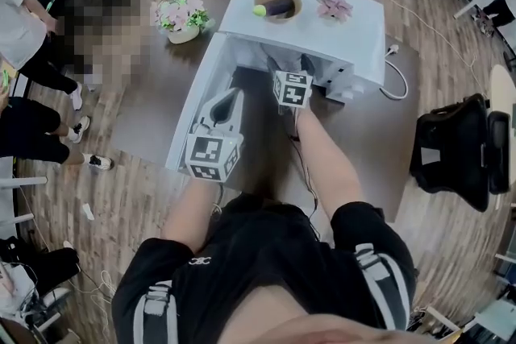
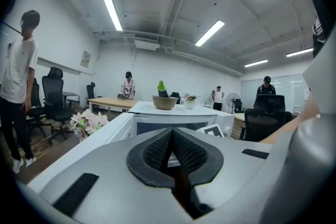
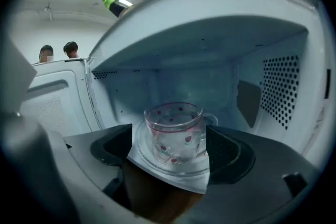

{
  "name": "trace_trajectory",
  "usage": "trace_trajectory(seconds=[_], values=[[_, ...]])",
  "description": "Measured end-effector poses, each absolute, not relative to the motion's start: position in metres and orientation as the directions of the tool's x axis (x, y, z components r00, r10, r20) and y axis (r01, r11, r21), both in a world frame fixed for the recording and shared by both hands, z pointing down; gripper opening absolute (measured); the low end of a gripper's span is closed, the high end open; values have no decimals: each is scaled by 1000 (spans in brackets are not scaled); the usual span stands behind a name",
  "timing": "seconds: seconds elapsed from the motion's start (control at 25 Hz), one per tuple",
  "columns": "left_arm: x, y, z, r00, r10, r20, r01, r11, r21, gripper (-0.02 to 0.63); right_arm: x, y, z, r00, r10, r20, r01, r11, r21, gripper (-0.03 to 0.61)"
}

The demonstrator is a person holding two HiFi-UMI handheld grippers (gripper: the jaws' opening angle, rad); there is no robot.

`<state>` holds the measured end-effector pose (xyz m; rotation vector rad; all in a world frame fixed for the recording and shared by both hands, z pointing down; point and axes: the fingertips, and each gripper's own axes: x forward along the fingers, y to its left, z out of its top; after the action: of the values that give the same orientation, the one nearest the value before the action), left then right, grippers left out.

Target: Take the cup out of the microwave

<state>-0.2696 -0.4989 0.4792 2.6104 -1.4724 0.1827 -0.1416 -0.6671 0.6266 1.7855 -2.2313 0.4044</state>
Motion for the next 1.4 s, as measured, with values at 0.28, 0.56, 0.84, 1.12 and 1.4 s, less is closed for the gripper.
trace_trajectory(seconds=[0.28, 0.56, 0.84, 1.12, 1.4], values=[[-270, -510, 493, 516, -833, 201, -855, -517, 54, 2, -143, -708, 642, -218, -887, 408, -975, 213, -57, 433], [-274, -512, 498, 513, -830, 221, -855, -517, 43, 2, -146, -722, 645, -219, -884, 413, -975, 218, -49, 454], [-270, -505, 492, 517, -829, 213, -851, -524, 31, 2, -150, -696, 638, -255, -893, 371, -966, 249, -65, 453], [-264, -491, 483, 525, -828, 195, -847, -531, 22, 2, -148, -649, 621, -274, -900, 339, -961, 271, -57, 453], [-259, -473, 470, 541, -824, 168, -838, -545, 22, 2, -149, -580, 597, -304, -901, 309, -952, 300, -63, 453]])
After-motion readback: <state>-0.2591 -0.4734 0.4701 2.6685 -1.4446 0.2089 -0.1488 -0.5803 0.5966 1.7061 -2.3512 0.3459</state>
